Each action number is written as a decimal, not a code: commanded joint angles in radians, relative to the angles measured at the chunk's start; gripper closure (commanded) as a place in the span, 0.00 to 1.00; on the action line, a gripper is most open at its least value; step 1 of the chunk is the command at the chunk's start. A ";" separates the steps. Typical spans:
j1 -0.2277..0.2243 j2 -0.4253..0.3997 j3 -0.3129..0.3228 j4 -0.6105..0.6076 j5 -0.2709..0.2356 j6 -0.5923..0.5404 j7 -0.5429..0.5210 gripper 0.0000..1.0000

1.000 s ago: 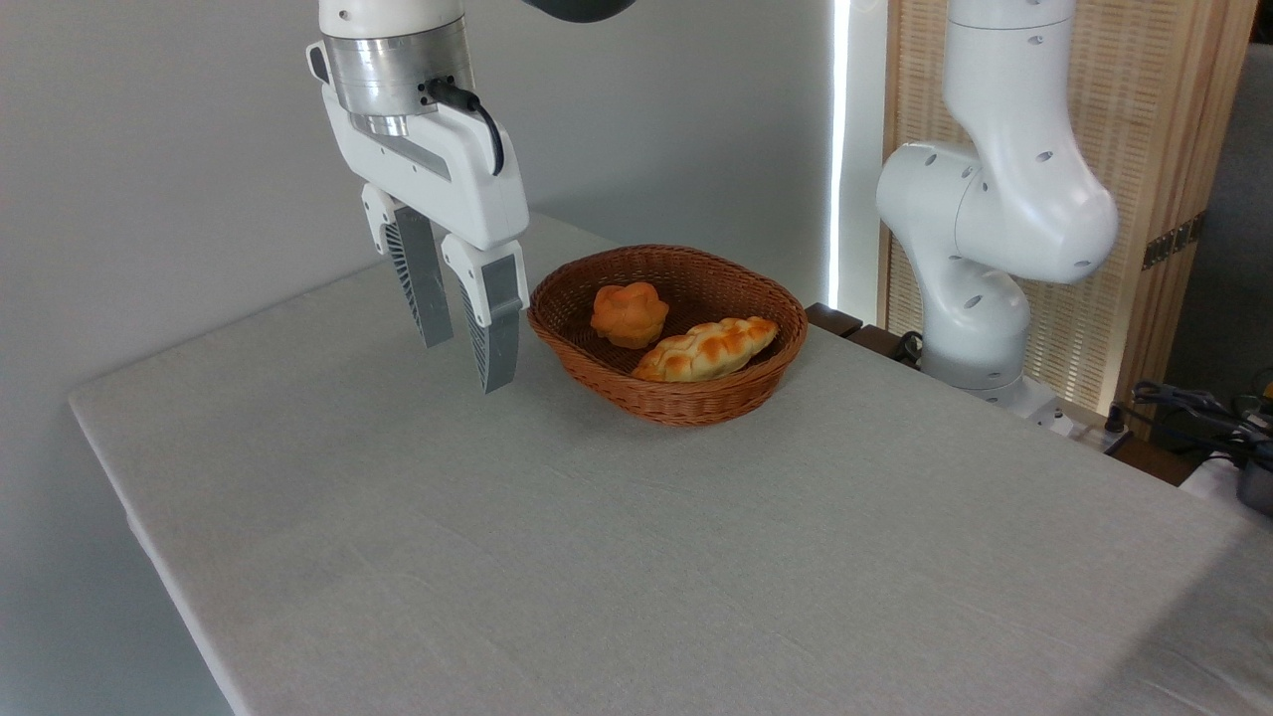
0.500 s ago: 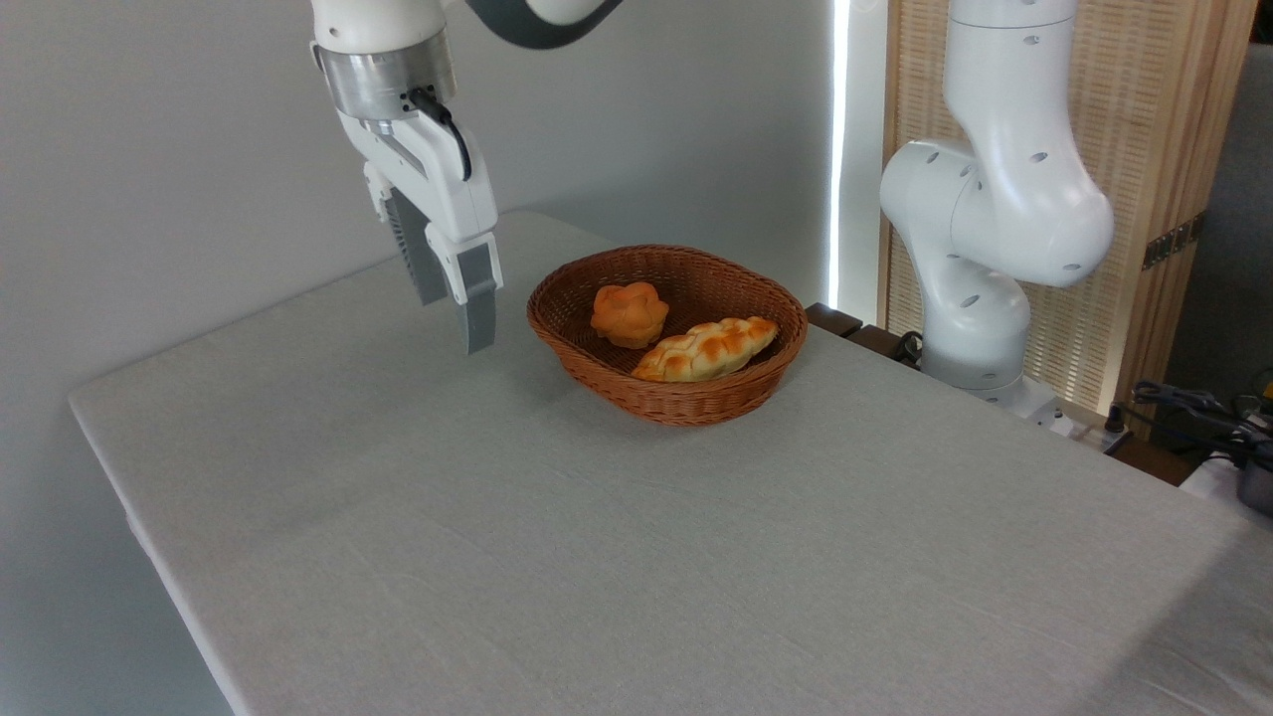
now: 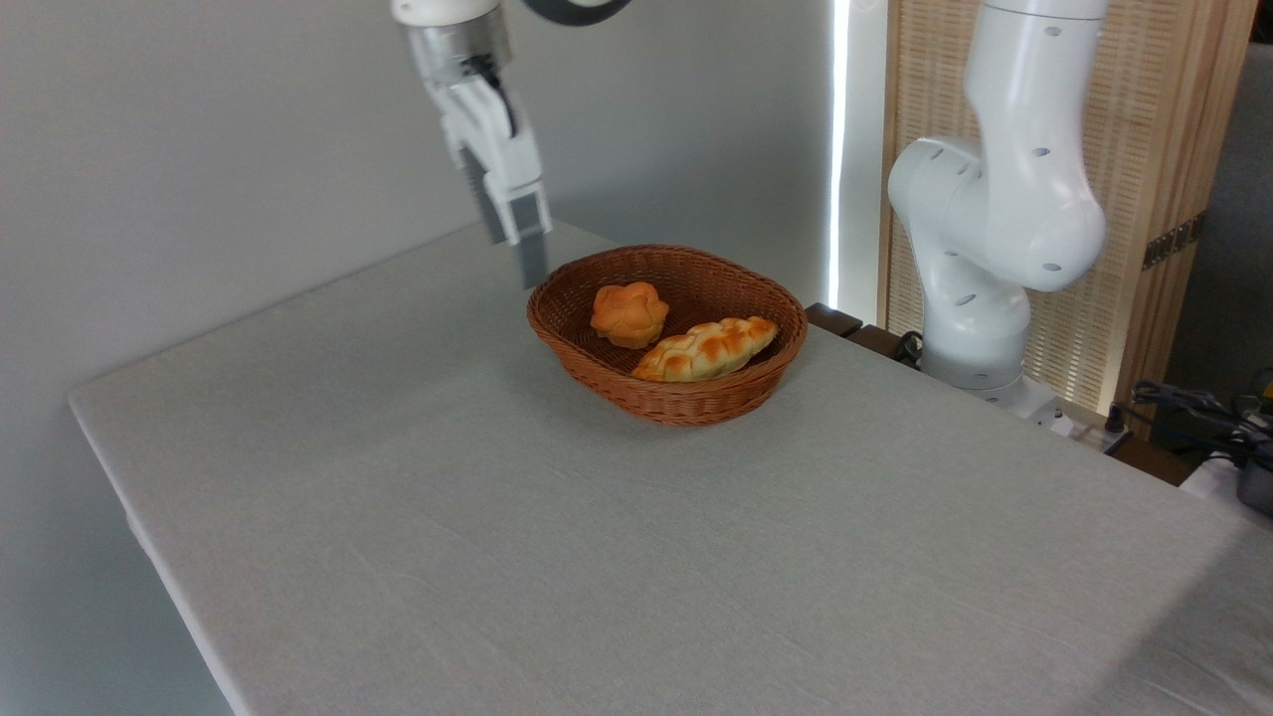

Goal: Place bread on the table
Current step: 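Move the gripper over the basket and lower it onto the round bun, then close the gripper fingers around the round orange bun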

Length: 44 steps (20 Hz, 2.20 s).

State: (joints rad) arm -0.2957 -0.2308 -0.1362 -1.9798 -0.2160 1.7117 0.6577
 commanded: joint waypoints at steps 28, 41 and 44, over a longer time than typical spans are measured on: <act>-0.200 -0.160 0.017 -0.425 -0.045 0.210 0.082 0.00; -0.214 -0.139 0.014 -0.487 -0.048 0.296 0.054 0.57; -0.214 -0.139 0.014 -0.485 -0.046 0.296 0.054 0.78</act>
State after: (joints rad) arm -0.4959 -0.3667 -0.1358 -2.4507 -0.2501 1.9866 0.7228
